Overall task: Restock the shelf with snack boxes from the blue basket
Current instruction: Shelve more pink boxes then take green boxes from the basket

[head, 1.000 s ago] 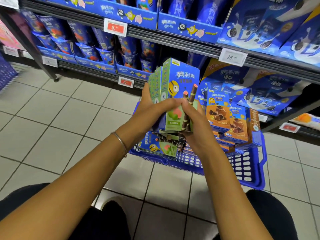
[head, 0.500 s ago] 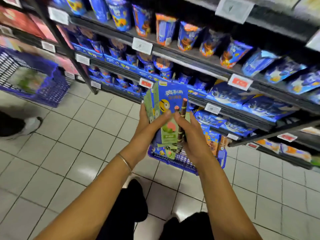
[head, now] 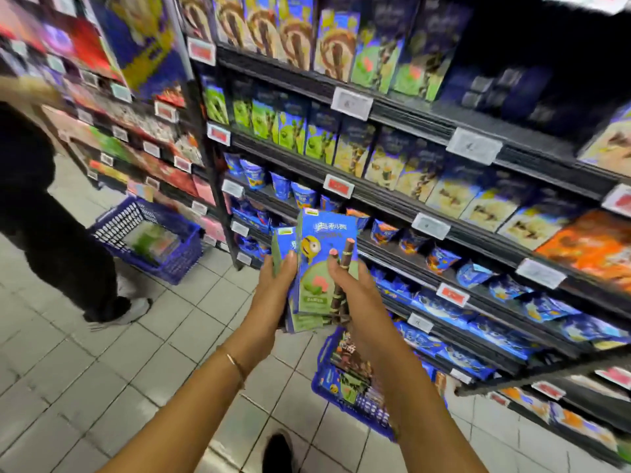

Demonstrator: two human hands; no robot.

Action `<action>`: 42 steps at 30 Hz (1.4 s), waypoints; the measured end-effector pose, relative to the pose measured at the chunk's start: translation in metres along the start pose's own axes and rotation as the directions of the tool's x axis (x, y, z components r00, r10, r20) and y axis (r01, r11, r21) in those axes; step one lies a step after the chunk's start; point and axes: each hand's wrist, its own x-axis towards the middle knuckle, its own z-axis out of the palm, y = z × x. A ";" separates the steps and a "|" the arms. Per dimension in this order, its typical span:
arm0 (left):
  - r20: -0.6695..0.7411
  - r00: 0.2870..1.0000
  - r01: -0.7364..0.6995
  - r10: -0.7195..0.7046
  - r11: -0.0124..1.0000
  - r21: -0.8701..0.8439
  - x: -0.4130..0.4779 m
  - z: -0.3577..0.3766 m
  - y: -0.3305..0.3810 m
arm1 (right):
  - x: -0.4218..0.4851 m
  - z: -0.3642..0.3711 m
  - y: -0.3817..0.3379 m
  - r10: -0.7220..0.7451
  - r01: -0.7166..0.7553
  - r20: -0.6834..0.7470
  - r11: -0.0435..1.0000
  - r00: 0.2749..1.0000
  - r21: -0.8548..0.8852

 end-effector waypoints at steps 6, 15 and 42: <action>-0.022 0.985 -0.171 0.171 0.985 -0.008 0.039 -0.026 0.062 | 0.025 0.058 -0.059 -0.079 0.079 0.071 0.997 0.994 -0.001; 0.021 0.937 -0.349 0.349 0.937 -0.006 0.116 -0.031 0.145 | 0.057 0.083 -0.158 -0.220 0.225 0.068 0.971 0.973 -0.080; 0.282 0.570 -0.767 0.772 0.623 -0.154 0.347 0.033 0.417 | 0.210 0.153 -0.405 -0.762 0.763 0.088 0.646 0.642 0.018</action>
